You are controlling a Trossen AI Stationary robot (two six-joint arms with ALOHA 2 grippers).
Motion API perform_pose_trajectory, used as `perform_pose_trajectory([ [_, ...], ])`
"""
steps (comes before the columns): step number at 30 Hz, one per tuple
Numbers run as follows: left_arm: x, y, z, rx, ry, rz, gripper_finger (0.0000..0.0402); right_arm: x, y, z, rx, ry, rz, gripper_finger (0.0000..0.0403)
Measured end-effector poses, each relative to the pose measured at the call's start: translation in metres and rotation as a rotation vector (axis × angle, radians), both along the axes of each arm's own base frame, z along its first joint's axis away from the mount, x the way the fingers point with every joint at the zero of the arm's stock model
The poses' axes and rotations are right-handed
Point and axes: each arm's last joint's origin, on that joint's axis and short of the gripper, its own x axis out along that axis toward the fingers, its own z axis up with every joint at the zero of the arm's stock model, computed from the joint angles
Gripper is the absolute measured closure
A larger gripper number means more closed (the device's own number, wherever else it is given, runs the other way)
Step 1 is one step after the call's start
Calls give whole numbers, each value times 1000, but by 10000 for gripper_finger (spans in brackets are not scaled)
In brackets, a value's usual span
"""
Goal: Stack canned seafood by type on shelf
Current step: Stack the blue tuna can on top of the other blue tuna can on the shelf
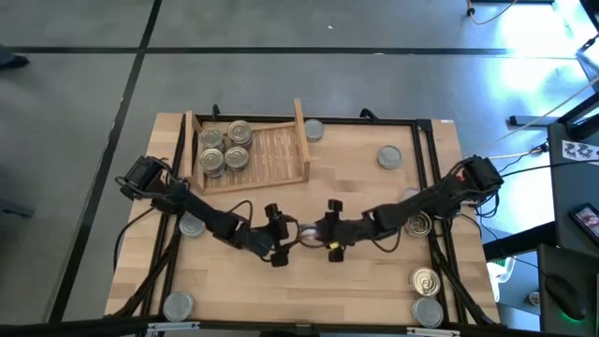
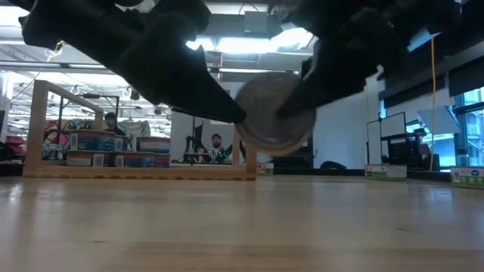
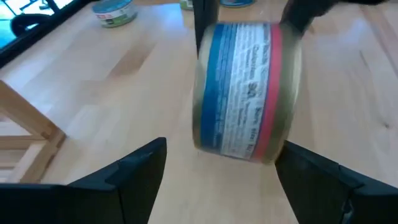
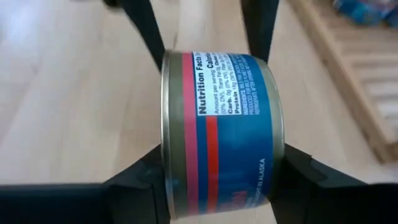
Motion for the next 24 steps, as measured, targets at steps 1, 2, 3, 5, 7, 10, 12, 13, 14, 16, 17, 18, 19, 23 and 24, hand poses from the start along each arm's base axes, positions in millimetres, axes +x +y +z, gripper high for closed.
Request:
perform_pose_trajectory([
  [1, 1, 1, 1, -2, -7, 4, 109, 0, 1, 1, 1, -21, 2, 215],
  [2, 1, 1, 1, -6, -10, 3, 109, 1, 2, 1, -4, -38, -1, 215],
  [3, 2, 2, 1, -13, -16, -4, 109, 1, 2, 2, -11, -56, 1, 215],
  [5, 5, 3, 3, -27, -28, -38, 109, 4, 2, 5, -11, -97, 7, 215],
  [7, 6, 2, 5, -27, -40, -69, 109, 6, 3, 8, -15, -127, 26, 215],
  [10, 7, 1, 7, -30, -55, -100, 110, 7, 6, 11, 15, -153, 99, 215],
  [12, 7, 0, 7, -41, -54, -112, 117, 7, 7, 12, 18, -157, 112, 215],
  [13, 7, 0, 7, -51, -53, -117, 124, 7, 7, 11, 14, -153, 113, 215],
  [14, 7, 0, 7, -58, -54, -117, 133, 7, 7, 11, 14, -147, 115, 215],
  [16, 7, 0, 7, -73, -59, -115, 154, 7, 6, 11, 16, -148, 117, 215],
  [17, 7, 0, 7, -81, -61, -113, 166, 7, 6, 11, 17, -151, 116, 215],
  [18, 7, 0, 7, -84, -64, -112, 178, 7, 6, 11, 18, -154, 116, 215],
  [19, 8, 0, 8, -88, -74, -112, 191, 7, 6, 11, 18, -153, 116, 215],
  [23, 9, -1, 10, -70, -89, -125, 224, 7, 7, 11, 44, -154, 100, 215],
  [24, 9, -1, 10, -71, -90, -127, 224, 7, 7, 11, 46, -153, 99, 215],
])
